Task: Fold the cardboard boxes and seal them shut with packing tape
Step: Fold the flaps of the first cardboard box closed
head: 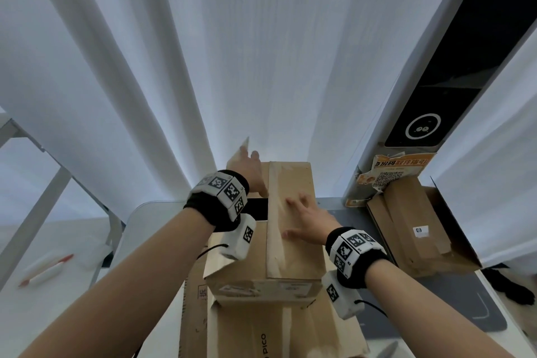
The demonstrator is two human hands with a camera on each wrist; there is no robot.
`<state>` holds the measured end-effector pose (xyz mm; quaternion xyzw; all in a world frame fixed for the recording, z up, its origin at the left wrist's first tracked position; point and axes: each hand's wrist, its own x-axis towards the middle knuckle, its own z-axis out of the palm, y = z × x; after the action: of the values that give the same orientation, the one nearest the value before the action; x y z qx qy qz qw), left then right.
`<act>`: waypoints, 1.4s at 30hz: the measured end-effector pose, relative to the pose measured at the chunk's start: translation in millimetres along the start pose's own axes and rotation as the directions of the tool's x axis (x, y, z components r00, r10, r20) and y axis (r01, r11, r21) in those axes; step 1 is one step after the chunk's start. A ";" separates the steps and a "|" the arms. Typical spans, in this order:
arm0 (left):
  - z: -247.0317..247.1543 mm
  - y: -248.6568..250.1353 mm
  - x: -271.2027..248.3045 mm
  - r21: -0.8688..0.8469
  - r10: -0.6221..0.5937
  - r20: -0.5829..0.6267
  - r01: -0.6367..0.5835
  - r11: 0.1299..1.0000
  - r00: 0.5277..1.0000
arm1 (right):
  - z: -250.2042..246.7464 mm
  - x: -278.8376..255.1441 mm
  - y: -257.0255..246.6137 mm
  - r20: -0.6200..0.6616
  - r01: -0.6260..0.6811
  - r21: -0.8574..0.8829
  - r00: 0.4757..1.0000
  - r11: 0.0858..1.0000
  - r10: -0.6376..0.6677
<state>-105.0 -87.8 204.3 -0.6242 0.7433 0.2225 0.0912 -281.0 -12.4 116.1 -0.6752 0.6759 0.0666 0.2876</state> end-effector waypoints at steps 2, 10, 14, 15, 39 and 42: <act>14.4 5.0 -1.8 -0.022 0.080 0.025 -0.079 0.997 0.997 | 0.5 -1.0 0.0 -0.004 0.002 -0.010 1.000 1.000 -0.002; 57.4 20.1 -1.9 0.108 0.126 0.199 -0.150 0.983 0.972 | 3.8 0.1 2.9 -0.008 0.005 -0.022 1.000 1.000 -0.006; 63.7 18.8 2.9 0.213 0.107 0.228 -0.157 0.964 0.968 | 5.5 0.0 3.7 -0.004 -0.002 -0.030 1.000 1.000 0.002; 63.7 18.5 3.7 0.234 0.104 0.235 -0.160 0.959 0.966 | 5.5 0.1 3.3 -0.003 -0.003 -0.030 1.000 1.000 0.003; 92.4 47.6 24.2 0.027 -0.110 0.122 0.108 0.994 0.986 | 14.8 -9.2 25.3 -0.067 -0.063 0.862 0.969 0.503 0.237; 90.1 53.1 25.3 -0.018 -0.116 0.082 0.118 0.993 0.990 | 16.6 -14.3 24.9 -0.068 -0.032 0.930 0.964 0.367 0.259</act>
<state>-174.5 -63.7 125.7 -0.6584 0.6984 0.2504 0.1268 -300.8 10.0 101.9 -0.3409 0.6807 -0.3642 0.5364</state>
